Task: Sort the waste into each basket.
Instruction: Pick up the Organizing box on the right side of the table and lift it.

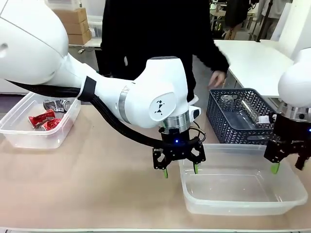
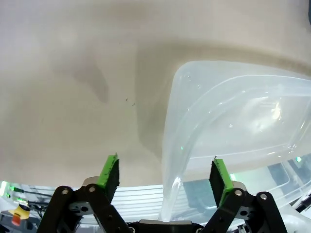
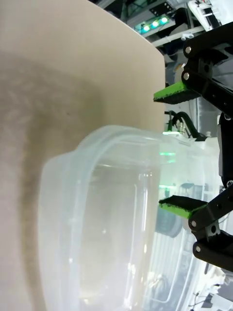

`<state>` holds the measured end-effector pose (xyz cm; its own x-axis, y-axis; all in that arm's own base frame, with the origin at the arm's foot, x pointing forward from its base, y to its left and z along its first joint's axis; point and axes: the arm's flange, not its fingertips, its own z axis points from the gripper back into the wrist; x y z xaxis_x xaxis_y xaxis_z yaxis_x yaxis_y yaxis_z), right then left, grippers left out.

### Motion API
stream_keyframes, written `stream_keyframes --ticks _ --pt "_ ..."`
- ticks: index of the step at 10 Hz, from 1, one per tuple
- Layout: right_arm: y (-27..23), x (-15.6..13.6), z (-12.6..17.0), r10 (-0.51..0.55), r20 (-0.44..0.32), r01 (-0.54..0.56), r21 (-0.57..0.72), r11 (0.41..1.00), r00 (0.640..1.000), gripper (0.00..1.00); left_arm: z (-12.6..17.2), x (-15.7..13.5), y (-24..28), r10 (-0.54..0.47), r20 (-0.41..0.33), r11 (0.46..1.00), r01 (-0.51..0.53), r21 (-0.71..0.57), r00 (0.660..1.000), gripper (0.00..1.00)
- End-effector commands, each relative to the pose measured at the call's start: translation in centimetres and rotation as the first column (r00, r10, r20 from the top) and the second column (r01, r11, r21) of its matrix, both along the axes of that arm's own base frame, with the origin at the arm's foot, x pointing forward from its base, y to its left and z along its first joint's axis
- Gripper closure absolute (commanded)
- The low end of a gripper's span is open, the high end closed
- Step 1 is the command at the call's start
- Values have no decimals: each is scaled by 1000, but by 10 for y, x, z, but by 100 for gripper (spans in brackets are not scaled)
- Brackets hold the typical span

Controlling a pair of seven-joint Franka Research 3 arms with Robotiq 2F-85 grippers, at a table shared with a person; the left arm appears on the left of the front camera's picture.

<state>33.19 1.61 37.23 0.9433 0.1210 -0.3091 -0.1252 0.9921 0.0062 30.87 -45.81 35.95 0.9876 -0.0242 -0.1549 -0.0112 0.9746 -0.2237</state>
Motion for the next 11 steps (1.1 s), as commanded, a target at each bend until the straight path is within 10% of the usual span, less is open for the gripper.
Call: stream_keyframes --ticks 1,2,3,5,11 --pt "-7 -41 -31 -7 30 7 -19 1000 1000 60 -1 2 0 -11 -4 1000 11 12 1000 60" --pt "-8 -42 -34 -3 29 4 -25 1000 1000 78 -1 2 0 -13 1 1000 13 11 1000 100" --pt "-10 -42 -36 -16 35 17 -44 999 999 100 -1 2 1 -10 6 1000 10 13 1000 100" --pt "-13 -44 -37 -20 44 23 -55 998 999 100 0 1 2 -8 14 1000 8 9 1000 88" --pt "-12 -48 -31 -11 55 14 -63 998 998 100 6 1 11 11 22 1000 -11 -1 1000 100"
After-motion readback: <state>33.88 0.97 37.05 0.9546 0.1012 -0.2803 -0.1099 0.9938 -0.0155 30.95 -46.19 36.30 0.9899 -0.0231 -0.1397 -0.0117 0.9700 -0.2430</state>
